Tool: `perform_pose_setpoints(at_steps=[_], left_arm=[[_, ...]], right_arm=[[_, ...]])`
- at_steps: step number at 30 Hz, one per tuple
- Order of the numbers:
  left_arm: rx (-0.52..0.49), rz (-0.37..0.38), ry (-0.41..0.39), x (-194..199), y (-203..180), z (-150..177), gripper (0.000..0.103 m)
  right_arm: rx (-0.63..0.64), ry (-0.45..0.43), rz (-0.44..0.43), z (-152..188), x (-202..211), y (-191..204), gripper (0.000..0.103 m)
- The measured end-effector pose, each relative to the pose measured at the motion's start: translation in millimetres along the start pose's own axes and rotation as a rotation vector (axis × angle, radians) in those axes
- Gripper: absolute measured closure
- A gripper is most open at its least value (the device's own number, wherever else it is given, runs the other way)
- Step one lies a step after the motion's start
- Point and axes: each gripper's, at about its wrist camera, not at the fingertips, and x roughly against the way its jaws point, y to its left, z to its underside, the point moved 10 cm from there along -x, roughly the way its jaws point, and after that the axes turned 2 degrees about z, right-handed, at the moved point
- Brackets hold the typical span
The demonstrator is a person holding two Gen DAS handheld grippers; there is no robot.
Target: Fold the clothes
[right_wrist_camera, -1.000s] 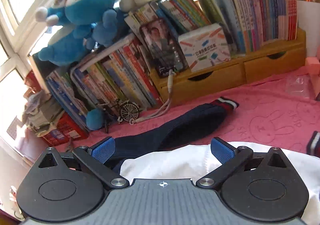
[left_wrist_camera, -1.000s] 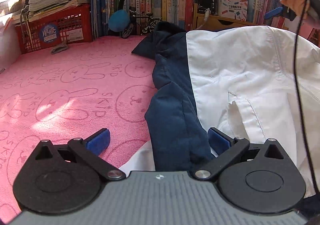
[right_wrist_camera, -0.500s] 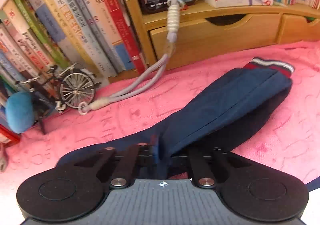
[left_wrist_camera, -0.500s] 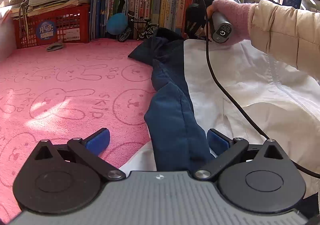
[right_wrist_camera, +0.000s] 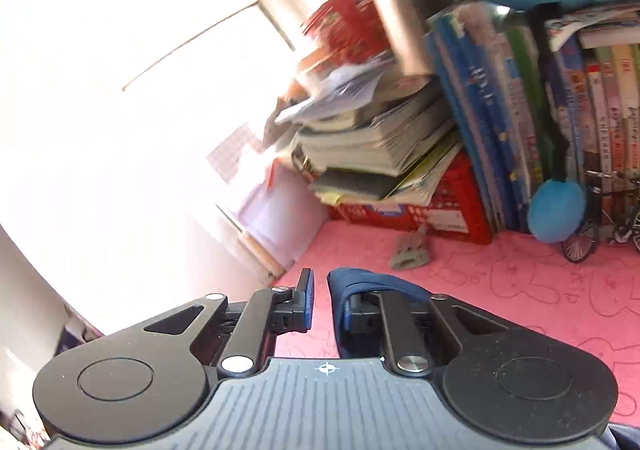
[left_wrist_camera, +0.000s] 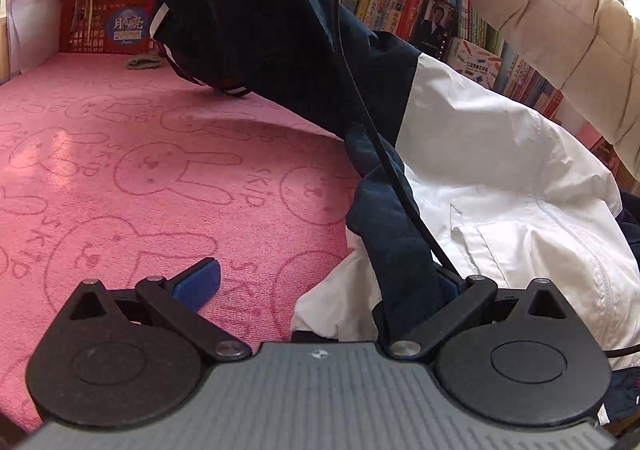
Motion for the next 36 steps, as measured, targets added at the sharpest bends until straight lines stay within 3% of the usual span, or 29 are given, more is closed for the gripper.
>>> perform_pose_setpoints(at_steps=[3, 6, 11, 14, 16, 17, 21, 24, 27, 31, 35, 36], left_arm=[[0.025, 0.012, -0.011, 10, 8, -8, 0.0], [0.035, 0.042, -0.033, 19, 12, -22, 0.0], [0.11, 0.133, -0.111, 39, 21, -56, 0.0], [0.127, 0.175, -0.157, 46, 18, -83, 0.0], [0.087, 0.173, -0.196, 44, 9, -105, 0.0], [0.058, 0.165, -0.215, 42, 4, -118, 0.0], [-0.079, 0.101, -0.26, 20, -28, -160, 0.0], [-0.14, 0.105, -0.24, -14, -52, -184, 0.0], [-0.191, 0.095, -0.19, -53, -73, -192, 0.0], [-0.324, 0.077, -0.047, -99, -92, -150, 0.0], [-0.516, -0.034, 0.05, -115, -81, -96, 0.0], [-0.542, -0.052, 0.072, -115, -75, -85, 0.0]], right_arm=[[0.151, 0.111, 0.017, 35, -1, 14, 0.052], [0.23, 0.093, 0.155, 58, 43, -8, 0.044], [0.153, -0.025, 0.568, 68, 179, -137, 0.036], [0.1, -0.076, 0.906, 84, 252, -236, 0.036], [0.053, -0.019, 1.04, 115, 280, -281, 0.041], [0.022, 0.013, 1.044, 130, 289, -291, 0.041], [-0.151, 0.081, 0.867, 199, 276, -290, 0.054], [-0.09, 0.119, 0.804, 243, 270, -260, 0.056], [0.096, 0.09, 0.814, 265, 274, -220, 0.06], [0.187, 0.075, 0.807, 286, 278, -189, 0.06], [0.1, 0.018, 0.709, 296, 303, -185, 0.058], [0.06, -0.019, 0.686, 292, 312, -187, 0.052]])
